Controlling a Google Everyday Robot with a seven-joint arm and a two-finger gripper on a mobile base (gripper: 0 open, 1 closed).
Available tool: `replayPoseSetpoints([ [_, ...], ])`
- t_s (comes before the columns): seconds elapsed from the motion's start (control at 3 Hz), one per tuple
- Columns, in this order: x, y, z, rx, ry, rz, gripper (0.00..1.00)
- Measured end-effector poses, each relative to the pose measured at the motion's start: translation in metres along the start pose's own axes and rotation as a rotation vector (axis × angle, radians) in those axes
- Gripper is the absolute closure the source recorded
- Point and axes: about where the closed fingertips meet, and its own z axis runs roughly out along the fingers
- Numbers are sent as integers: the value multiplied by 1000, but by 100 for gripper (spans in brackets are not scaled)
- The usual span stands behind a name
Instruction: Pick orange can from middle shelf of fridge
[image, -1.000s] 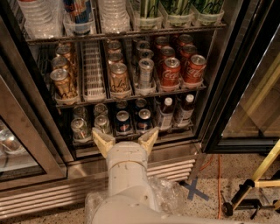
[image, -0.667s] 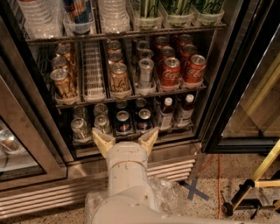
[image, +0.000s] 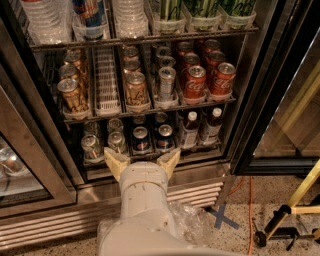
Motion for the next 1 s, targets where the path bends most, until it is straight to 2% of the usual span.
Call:
replayPoseSetpoints([
  [0.67,-11,17,25,-3,13,-1,0],
  [1.0,-14,46,56,-27,30,-9,0],
])
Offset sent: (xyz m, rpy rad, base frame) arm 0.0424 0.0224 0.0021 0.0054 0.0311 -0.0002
